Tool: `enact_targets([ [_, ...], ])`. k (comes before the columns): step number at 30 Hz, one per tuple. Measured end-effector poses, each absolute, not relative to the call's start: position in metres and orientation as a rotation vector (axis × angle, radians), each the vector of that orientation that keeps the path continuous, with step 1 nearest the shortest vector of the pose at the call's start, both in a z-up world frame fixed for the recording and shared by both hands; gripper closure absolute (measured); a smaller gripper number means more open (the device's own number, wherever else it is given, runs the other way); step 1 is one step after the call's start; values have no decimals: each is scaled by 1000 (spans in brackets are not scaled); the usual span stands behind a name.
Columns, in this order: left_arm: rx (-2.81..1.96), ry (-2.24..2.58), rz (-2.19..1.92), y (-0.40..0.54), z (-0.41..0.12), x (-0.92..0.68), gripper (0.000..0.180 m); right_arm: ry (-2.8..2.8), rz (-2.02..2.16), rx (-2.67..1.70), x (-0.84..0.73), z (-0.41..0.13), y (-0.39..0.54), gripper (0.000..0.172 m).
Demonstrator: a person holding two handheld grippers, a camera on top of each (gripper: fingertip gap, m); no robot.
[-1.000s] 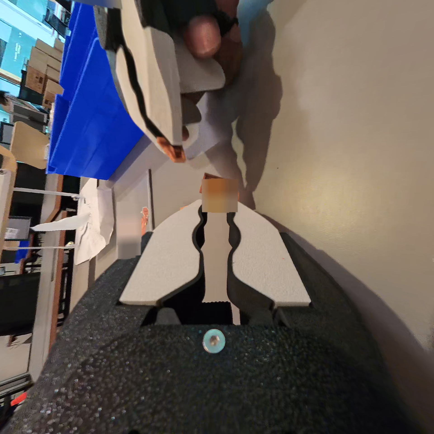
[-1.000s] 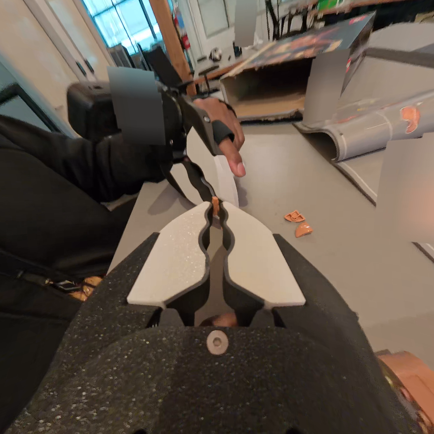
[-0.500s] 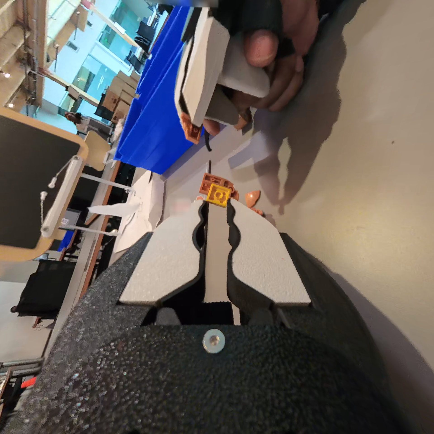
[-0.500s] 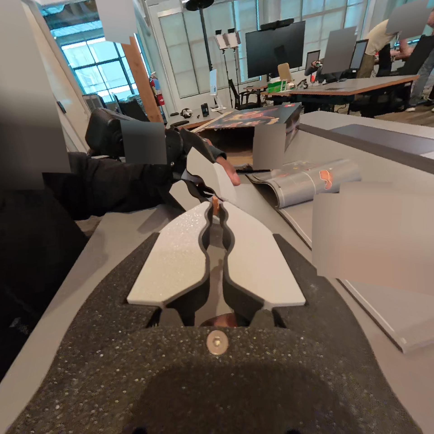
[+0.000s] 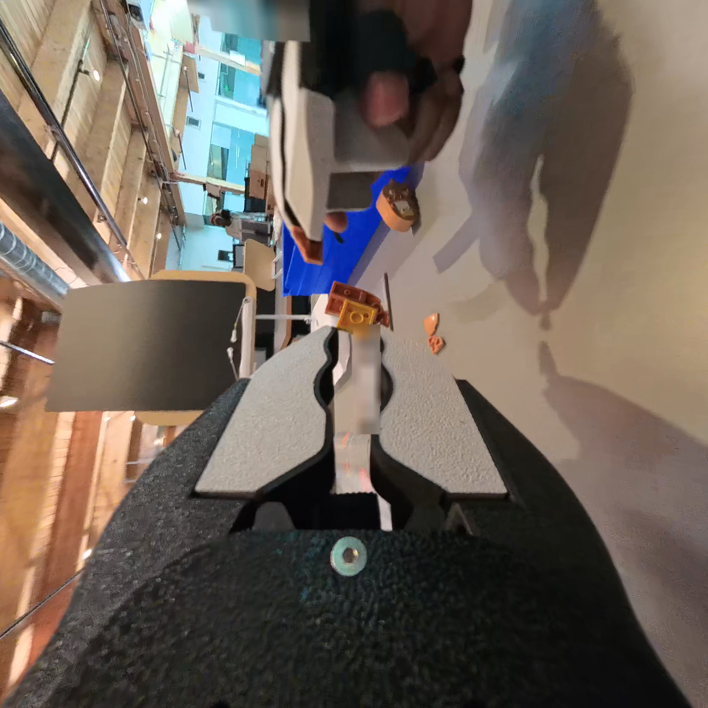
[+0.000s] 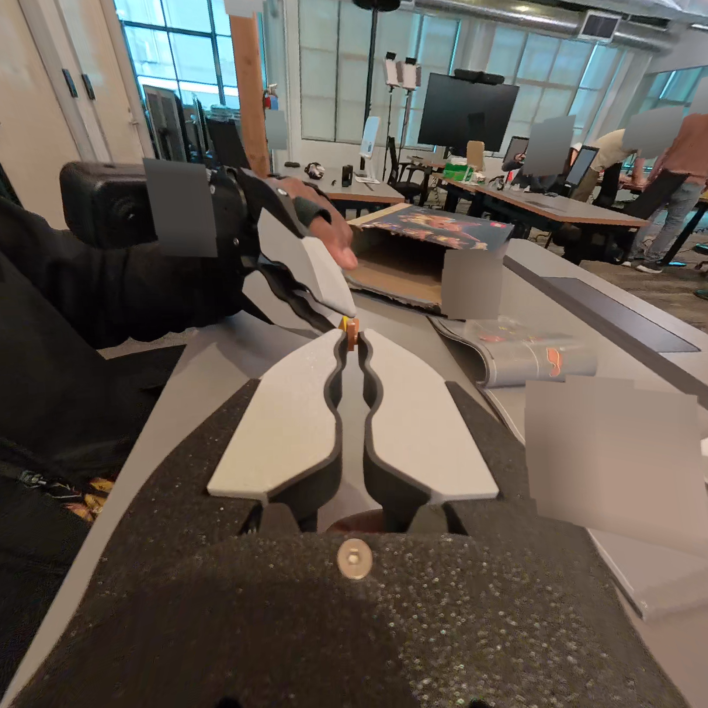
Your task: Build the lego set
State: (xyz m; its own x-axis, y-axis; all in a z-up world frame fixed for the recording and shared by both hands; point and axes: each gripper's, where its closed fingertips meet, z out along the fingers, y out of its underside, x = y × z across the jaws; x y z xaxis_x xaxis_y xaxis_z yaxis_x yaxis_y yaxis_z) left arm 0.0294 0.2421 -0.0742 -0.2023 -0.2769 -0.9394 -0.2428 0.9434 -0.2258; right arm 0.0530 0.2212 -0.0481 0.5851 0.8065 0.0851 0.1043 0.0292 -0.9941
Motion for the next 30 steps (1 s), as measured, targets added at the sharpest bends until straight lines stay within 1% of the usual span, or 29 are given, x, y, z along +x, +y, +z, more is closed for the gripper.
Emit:
enact_targets([
  [4,-376,1808,123,239,-77,14,165,-889,672,-1502,41,-43,215,167],
  [9,-349,1849,287,239,-80,14,165,-966,672,-1540,37,-52,215,167],
  [13,-314,1876,408,241,-81,24,166,-1001,579,-1571,44,-63,221,167],
  [20,-245,1916,484,239,-82,41,166,-998,483,-1610,59,-76,225,167],
  [21,-237,1921,491,239,-83,43,174,-993,480,-1610,61,-76,225,167],
  [23,-220,1930,507,239,-85,46,180,-987,468,-1611,64,-77,226,167],
  [28,-239,1958,475,238,-95,50,180,-1007,421,-1641,68,-88,226,167],
  [30,-382,1989,404,246,-108,48,180,-989,424,-1659,72,-92,226,167],
])
